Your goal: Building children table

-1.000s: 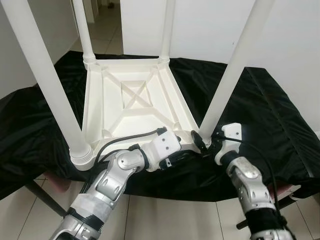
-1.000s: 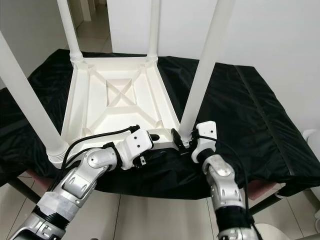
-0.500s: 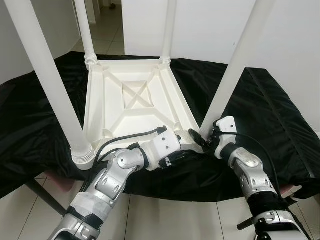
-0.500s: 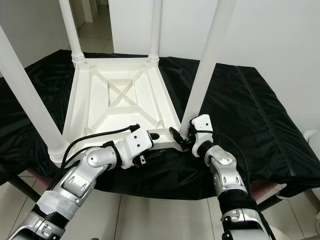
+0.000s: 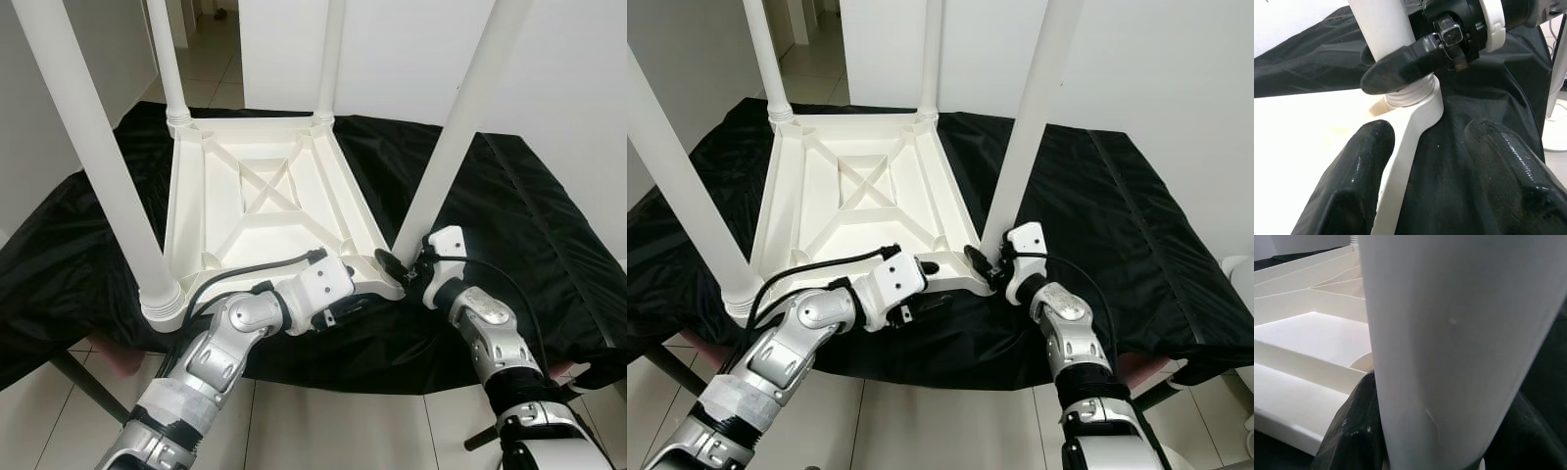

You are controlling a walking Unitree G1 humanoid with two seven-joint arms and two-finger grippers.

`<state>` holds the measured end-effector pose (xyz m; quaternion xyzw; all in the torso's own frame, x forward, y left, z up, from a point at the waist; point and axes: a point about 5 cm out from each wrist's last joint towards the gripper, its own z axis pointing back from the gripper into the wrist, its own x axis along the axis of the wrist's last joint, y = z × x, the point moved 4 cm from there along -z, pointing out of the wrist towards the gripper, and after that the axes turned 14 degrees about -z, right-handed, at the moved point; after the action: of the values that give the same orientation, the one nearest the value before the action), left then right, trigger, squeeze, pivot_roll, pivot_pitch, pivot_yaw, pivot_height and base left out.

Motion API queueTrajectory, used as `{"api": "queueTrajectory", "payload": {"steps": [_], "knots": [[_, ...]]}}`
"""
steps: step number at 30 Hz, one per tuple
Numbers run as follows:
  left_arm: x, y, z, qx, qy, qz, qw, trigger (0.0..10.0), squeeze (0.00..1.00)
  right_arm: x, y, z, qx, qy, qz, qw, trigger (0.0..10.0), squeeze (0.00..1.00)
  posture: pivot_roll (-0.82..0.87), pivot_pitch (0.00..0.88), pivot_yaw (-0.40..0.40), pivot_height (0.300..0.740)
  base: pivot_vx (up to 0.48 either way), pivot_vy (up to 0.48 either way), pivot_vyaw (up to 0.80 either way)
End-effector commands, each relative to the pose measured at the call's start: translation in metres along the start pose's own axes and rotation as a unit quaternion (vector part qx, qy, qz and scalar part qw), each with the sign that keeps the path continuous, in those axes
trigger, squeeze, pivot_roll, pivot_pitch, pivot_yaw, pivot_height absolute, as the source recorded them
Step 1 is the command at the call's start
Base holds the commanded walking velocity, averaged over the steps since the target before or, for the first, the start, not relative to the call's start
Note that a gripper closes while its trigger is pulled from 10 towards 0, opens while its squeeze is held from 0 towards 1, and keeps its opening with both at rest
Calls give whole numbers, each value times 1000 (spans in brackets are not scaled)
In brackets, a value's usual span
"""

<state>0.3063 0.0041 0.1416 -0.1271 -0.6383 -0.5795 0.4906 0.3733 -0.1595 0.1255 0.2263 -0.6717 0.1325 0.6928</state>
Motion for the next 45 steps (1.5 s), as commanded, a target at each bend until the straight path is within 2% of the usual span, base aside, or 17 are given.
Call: {"api": "queueTrajectory", "payload": {"steps": [1,9,13,16,17,20,23,30,32,33,34,36,43,44,45], "knots": [[-1,0,1,9,6,-2,1000,10000,0,-10,-2,2,-17,16,-11,1000,10000,0,45,0,-57,740,0,0,0],[-1,0,-1,7,5,-3,1000,10000,0,-11,-1,1,-109,-10,-40,993,10000,0,41,0,-54,740,0,0,0],[-1,1,-2,7,4,-3,1000,10000,0,-17,13,4,-177,-26,-54,982,10000,0,38,0,-54,740,0,0,0],[-1,0,-3,7,4,-3,1000,10000,0,-21,24,5,-195,-34,-66,978,10000,0,36,0,-53,740,0,0,0],[-1,0,-3,7,3,-2,1000,10000,0,-24,31,5,-217,-38,-72,973,10000,0,37,0,-54,740,0,0,0],[0,0,-3,7,2,-2,1000,10000,0,-25,34,6,-230,-40,-74,970,10000,0,39,0,-55,740,0,0,0],[0,1,-3,10,3,-1,1000,10000,0,-23,43,4,-274,-62,-93,955,10000,0,49,0,-57,740,0,0,0],[0,2,-4,13,3,1,1000,10000,0,-17,44,5,-285,-73,-89,951,10000,0,48,0,-53,740,0,0,0],[-2,4,-3,22,6,14,1000,10000,0,-9,43,9,-273,-92,-67,955,10000,0,43,0,-49,740,0,0,0],[-2,5,-3,25,6,13,1000,10000,0,-8,45,10,-264,-97,-68,957,10000,871,42,0,-49,740,0,0,0],[-2,7,-2,30,5,15,999,10000,0,-8,47,10,-257,-98,-78,958,10000,1000,42,3,-46,740,0,0,0],[-2,9,-2,37,6,27,999,10000,0,-7,48,11,-258,-101,-76,958,10000,1000,41,5,-47,740,0,0,0],[-1,22,-1,71,7,29,997,10000,0,0,47,13,-248,-111,-62,961,10000,1000,35,29,-55,740,0,0,0],[0,24,-1,78,6,28,997,10000,0,1,46,12,-244,-108,-54,962,10000,0,35,29,-55,740,0,0,0],[0,26,-1,84,4,34,996,10000,0,3,44,13,-239,-111,-52,963,10000,0,28,44,-57,740,0,0,0]]}}
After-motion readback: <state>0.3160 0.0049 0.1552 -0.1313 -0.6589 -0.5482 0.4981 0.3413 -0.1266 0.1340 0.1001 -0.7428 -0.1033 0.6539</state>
